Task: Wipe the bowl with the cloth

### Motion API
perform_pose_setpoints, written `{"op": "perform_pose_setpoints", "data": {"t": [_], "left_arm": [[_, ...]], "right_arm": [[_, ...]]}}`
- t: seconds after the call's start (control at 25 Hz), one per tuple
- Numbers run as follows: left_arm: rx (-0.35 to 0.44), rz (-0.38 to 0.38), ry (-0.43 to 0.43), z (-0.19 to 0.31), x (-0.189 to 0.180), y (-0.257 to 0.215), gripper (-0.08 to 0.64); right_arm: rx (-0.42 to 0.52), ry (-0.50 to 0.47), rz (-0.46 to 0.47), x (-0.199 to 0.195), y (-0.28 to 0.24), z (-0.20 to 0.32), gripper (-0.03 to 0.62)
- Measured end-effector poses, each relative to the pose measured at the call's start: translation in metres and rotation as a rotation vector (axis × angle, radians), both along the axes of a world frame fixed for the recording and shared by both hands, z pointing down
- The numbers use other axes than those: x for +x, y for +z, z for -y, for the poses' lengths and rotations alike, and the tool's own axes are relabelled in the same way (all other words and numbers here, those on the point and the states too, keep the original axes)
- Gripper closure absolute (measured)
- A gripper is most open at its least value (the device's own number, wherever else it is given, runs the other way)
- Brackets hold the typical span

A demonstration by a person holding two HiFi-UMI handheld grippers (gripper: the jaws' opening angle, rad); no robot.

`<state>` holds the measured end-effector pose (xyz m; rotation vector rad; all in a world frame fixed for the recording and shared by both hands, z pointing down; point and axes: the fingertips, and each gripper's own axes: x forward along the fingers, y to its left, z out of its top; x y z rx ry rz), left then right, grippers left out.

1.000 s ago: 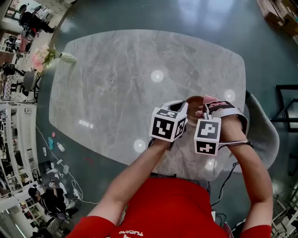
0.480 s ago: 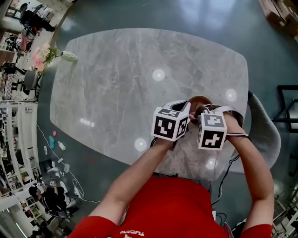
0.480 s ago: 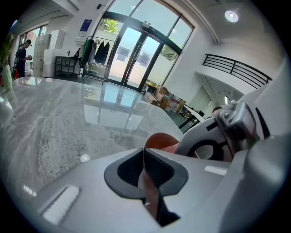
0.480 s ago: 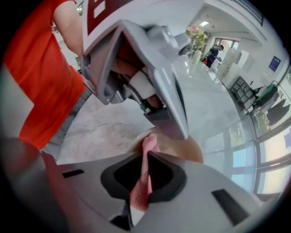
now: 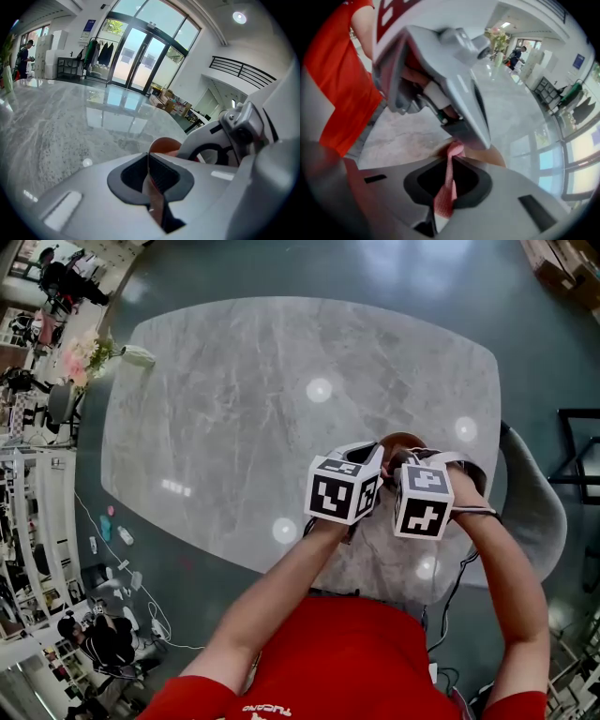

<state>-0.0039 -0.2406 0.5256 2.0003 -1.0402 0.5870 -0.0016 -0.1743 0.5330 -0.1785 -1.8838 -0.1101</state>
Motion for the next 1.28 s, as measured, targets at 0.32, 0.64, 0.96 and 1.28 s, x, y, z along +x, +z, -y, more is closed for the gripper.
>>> {"op": "perform_pose_setpoints", "data": {"t": [0.32,0.64,0.96,1.28], "left_arm": [[-0.015,-0.014,-0.008,-0.002,-0.001,-0.002,0.545],[-0.024,-0.004,-0.033,0.000,-0.010,-0.001,0.545],[-0.032,-0.013,-0.031,-0.003,-0.011,0.000,0.545],[-0.032,-0.012,-0.030,-0.006,-0.006,-0.002,0.545]], "right_arm": [[0.070,0.137,0.036,-0.011,0.005,0.010,0.572],[0.360,0.313,0.020,-0.004,-0.003,0.055,0.572],[0.419,0.250,-0.020,0.002,0.001,0.058,0.572],[0.345,0.139,-0.208,0.032,-0.001,0.040,0.572]]}}
